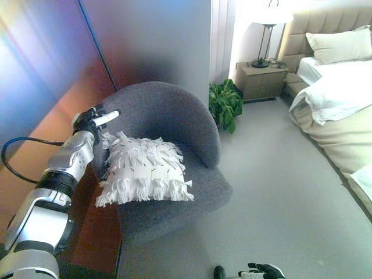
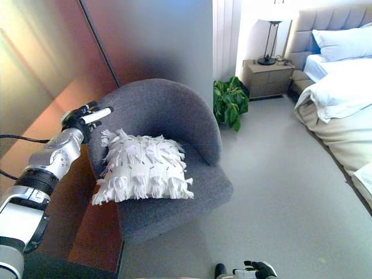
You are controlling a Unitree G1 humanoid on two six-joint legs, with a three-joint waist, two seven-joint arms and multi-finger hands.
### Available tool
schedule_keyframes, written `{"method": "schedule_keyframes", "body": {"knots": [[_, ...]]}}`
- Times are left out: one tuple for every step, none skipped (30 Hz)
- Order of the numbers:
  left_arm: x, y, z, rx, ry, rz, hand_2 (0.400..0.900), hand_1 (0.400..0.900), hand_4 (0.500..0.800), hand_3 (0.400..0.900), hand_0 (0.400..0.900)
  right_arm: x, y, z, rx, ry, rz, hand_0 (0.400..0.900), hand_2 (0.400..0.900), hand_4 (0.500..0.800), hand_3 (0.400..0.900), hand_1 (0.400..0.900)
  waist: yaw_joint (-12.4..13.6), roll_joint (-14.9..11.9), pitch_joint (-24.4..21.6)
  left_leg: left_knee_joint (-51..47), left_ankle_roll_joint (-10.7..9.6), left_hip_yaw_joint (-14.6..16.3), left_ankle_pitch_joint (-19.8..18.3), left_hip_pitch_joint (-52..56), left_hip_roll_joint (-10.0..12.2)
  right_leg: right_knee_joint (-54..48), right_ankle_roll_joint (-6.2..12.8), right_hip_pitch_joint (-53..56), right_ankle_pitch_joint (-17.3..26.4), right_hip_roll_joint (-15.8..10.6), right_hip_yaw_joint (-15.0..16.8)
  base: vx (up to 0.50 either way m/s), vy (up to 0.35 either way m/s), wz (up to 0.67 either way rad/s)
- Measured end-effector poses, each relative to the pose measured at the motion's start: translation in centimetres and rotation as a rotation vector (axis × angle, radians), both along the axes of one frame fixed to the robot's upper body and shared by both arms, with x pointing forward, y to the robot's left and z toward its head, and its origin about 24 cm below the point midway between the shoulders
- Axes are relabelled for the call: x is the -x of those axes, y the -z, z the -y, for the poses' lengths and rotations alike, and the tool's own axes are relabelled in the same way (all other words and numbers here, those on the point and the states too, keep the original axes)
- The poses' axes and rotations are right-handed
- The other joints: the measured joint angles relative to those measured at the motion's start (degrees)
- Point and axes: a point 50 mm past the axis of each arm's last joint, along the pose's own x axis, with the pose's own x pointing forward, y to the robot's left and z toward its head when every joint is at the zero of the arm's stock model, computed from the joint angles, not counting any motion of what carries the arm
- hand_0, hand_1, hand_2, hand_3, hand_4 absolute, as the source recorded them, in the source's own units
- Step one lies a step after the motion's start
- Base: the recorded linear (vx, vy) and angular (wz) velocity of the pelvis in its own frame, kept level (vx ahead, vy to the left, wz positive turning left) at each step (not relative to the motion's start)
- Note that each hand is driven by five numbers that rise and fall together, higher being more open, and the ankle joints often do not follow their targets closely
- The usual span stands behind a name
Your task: Pick up the pillow and put it on the sofa.
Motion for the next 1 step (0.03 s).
{"method": "schedule_keyframes", "body": {"knots": [[-0.03,0.30,0.56,0.012,0.018,0.002,0.900,0.900,0.800,0.900,0.900,0.05,0.01,0.01,0.000,0.000,-0.001,0.900,0.900,0.800,0.900,0.900,0.1,0.0,0.0,0.0,0.0,0.0,0.0,0.1,0.0,0.0,0.00,0.1,0.0,0.0,0.0,-0.03,-0.011,0.00]]}}
